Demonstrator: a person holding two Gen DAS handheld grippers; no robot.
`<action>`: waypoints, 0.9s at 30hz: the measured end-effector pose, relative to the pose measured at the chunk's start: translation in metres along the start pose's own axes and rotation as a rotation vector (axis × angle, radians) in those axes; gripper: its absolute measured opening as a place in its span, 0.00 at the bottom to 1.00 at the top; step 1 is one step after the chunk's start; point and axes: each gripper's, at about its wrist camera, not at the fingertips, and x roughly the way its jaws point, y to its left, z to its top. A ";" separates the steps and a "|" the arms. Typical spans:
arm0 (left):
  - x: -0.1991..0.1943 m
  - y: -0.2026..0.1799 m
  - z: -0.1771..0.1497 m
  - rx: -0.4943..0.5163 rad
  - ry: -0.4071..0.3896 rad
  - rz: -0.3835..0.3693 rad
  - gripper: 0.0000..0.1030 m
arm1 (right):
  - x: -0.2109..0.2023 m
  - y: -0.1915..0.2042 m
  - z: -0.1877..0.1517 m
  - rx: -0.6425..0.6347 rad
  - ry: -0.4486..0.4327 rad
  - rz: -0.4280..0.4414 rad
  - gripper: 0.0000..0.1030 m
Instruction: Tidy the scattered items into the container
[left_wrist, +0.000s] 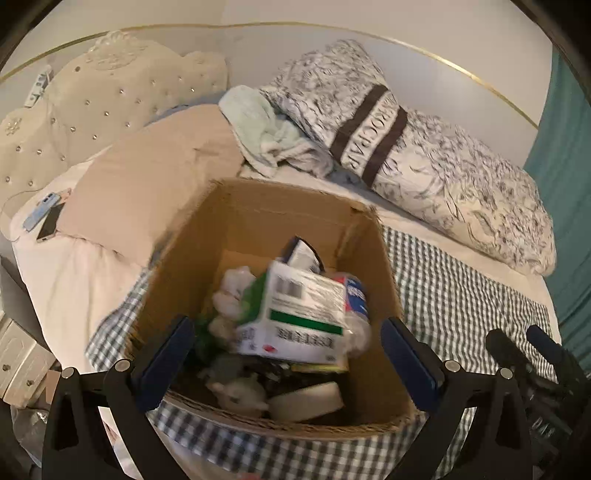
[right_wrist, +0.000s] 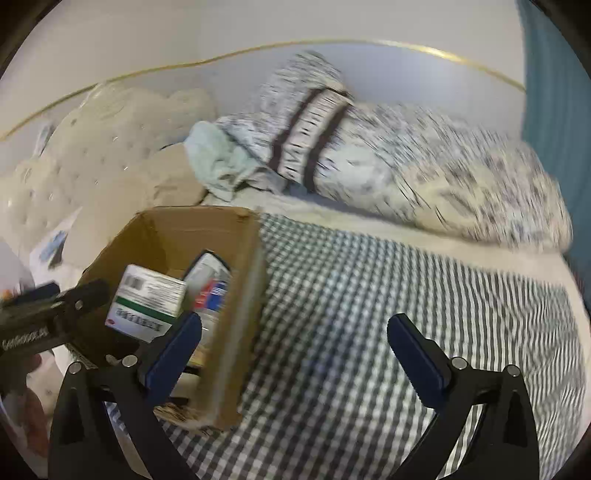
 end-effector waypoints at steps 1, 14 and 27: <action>0.000 -0.006 -0.002 0.017 0.002 0.007 1.00 | 0.000 -0.009 -0.001 0.028 0.011 -0.005 0.99; 0.000 -0.042 -0.019 0.094 0.020 0.018 1.00 | -0.011 -0.054 -0.022 0.093 0.050 -0.077 1.00; -0.003 -0.034 -0.019 0.072 -0.028 0.070 1.00 | -0.008 -0.054 -0.024 0.074 0.058 -0.089 1.00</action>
